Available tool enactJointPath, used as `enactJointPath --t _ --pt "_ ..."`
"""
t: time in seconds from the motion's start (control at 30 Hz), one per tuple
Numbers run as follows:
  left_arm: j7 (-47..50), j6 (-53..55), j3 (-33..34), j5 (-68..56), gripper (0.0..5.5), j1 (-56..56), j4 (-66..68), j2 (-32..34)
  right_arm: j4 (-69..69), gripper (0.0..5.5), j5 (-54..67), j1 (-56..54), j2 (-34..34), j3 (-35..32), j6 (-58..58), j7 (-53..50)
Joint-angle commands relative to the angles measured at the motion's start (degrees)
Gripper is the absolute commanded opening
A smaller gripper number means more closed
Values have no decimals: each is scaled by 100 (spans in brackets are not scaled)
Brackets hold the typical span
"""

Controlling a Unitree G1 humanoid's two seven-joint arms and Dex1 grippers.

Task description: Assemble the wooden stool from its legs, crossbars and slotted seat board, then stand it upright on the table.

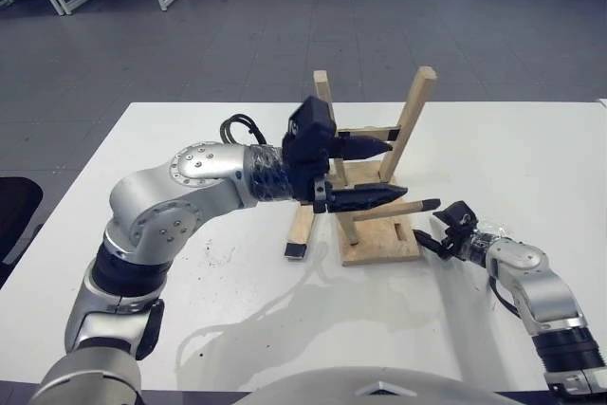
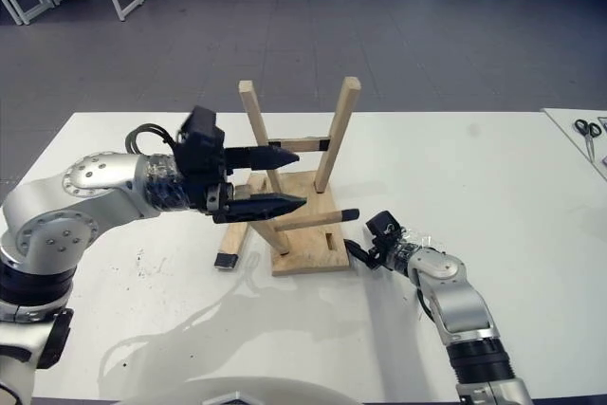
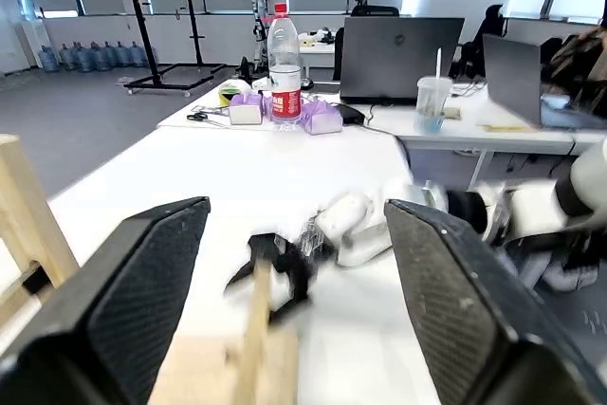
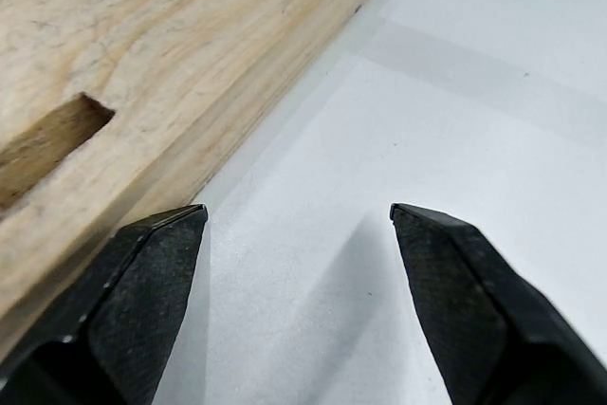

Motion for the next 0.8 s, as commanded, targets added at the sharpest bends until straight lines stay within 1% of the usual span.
enactJointPath --t 0.03,0.17,0.27,0.37,0.47,0.57,0.63,0.73,0.8 --pt "-97 -49 243 266 340 -466 496 -279 164 357 -119 197 20 124 193 -31" --pt "-236 -143 863 204 340 -1023 647 -448 158 357 -123 210 27 129 191 -50" --pt "-408 0 1335 -141 340 -949 398 -325 189 357 -126 216 2 128 166 -33" --pt "-188 177 1807 -586 340 -882 298 -426 197 357 -124 240 -15 111 163 -33" --pt "51 -30 1968 -334 340 -1016 661 -590 209 357 -143 216 -19 134 167 -28" --pt "336 -514 1838 383 340 -1289 1248 -899 228 357 -171 150 -40 215 182 33" --pt "364 -864 1516 1092 340 -1336 1556 -934 238 357 -190 145 -58 269 181 69" --pt "-78 -1456 845 2084 340 -1059 1692 -737 262 357 -206 134 -73 289 161 88" --pt "-629 -1562 658 2127 340 -706 1366 -564 264 357 -216 140 -87 277 160 85"
